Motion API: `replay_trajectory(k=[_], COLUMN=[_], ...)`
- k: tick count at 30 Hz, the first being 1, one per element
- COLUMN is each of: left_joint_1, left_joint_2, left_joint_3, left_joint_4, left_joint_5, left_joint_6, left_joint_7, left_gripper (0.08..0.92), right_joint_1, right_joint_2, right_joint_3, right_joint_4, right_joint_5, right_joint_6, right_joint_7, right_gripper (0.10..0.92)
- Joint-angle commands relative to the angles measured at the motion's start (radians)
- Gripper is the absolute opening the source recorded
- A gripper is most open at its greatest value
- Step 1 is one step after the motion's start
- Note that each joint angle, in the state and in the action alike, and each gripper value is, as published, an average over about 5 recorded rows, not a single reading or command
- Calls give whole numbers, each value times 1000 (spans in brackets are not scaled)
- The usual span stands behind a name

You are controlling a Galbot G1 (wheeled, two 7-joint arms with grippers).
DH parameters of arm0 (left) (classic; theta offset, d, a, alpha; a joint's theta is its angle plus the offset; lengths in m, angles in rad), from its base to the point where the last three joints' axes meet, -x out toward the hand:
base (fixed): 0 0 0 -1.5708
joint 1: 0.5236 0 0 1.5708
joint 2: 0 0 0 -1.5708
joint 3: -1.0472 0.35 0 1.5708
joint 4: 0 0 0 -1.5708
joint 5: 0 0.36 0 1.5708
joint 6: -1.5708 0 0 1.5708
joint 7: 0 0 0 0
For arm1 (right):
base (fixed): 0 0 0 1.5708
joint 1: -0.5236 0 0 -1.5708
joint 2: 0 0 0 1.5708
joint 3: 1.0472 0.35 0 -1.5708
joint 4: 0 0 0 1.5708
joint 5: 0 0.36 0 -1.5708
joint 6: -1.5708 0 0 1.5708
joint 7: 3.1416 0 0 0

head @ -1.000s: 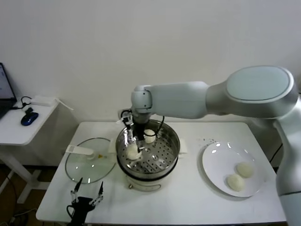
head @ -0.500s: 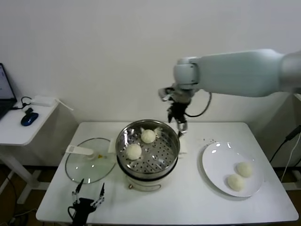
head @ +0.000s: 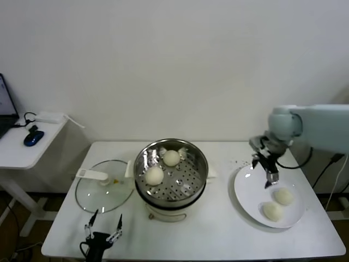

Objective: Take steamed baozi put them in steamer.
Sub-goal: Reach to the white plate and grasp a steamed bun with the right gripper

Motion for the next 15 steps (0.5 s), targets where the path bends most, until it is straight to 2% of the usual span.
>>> replay_trajectory(k=[1,15], left_joint_1=[-2,-11], left_joint_2=[-6,-9], left_joint_3=[-3,0], left_joint_4=[6,15], left_joint_5=[10,18], left_joint_6=[1,9], left_joint_7=[-1,-1], left_gripper=[823,823], right_joint_1=[-447,-519], right_joint_2=[-220,-205], right_joint_3=[313,396], right_joint_4=[-62,-110], right_joint_5=[-236,-253], right_joint_6=[-5,-15], right_joint_7=[56,50], right_gripper=[823,823])
